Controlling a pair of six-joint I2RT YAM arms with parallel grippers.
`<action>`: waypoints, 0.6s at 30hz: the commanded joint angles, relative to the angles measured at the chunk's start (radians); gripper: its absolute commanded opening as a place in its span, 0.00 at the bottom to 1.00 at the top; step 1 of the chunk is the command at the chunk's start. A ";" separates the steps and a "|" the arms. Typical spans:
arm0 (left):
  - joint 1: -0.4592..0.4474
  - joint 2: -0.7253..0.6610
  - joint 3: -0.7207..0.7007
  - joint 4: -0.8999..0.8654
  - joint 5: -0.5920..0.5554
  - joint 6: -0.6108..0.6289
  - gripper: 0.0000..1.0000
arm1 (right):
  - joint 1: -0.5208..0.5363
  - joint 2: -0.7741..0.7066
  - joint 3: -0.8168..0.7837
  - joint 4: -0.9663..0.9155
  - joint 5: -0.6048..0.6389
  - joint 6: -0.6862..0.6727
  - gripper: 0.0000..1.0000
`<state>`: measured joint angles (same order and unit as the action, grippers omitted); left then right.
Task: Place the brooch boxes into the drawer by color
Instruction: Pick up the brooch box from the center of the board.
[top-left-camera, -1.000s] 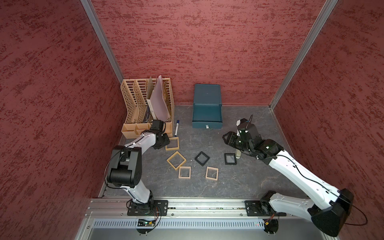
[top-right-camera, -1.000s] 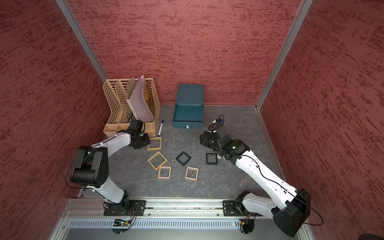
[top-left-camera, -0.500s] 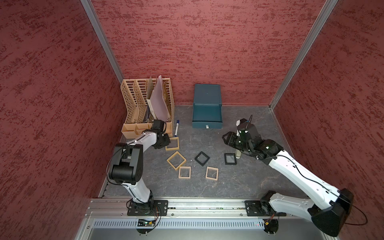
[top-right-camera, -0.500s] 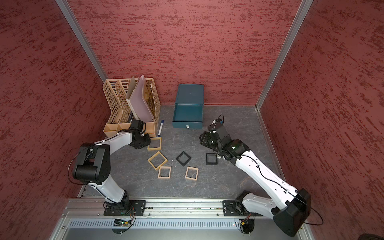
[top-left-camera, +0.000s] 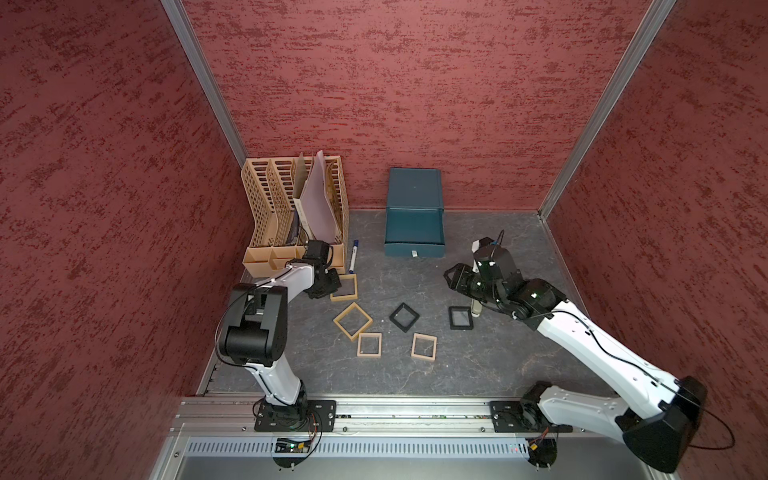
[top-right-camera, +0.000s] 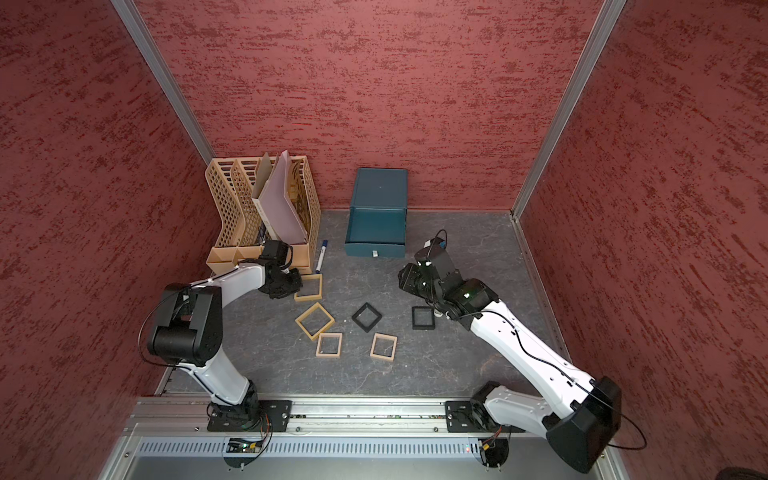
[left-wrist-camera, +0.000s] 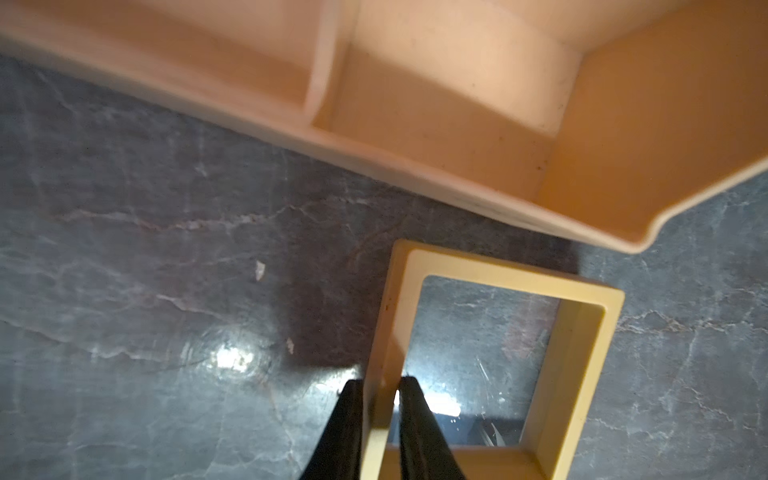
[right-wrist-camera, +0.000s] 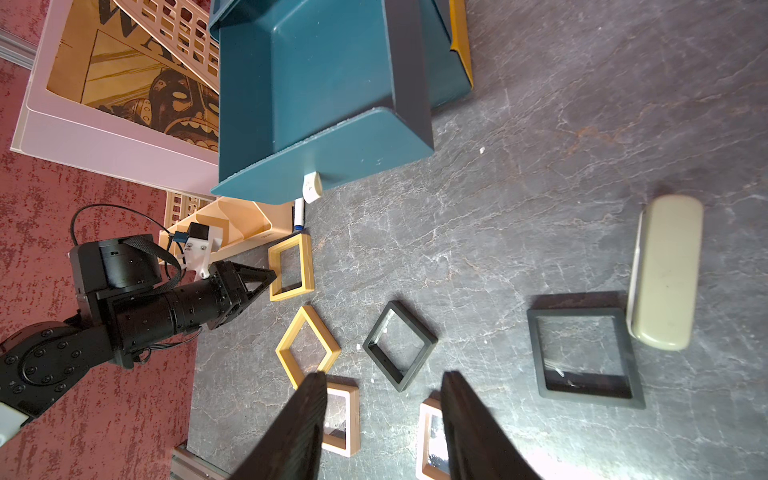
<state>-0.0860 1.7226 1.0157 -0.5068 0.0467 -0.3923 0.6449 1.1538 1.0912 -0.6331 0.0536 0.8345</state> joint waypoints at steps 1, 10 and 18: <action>-0.003 0.003 0.007 0.010 -0.005 0.010 0.15 | 0.011 0.000 0.006 0.016 0.006 0.007 0.49; -0.020 -0.004 0.016 -0.004 -0.011 0.019 0.05 | 0.015 0.000 0.004 0.019 0.009 0.010 0.49; -0.060 -0.044 0.043 -0.113 -0.002 0.021 0.00 | 0.019 -0.026 0.001 -0.010 0.058 0.021 0.49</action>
<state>-0.1230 1.7195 1.0332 -0.5549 0.0452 -0.3843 0.6521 1.1522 1.0908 -0.6334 0.0635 0.8452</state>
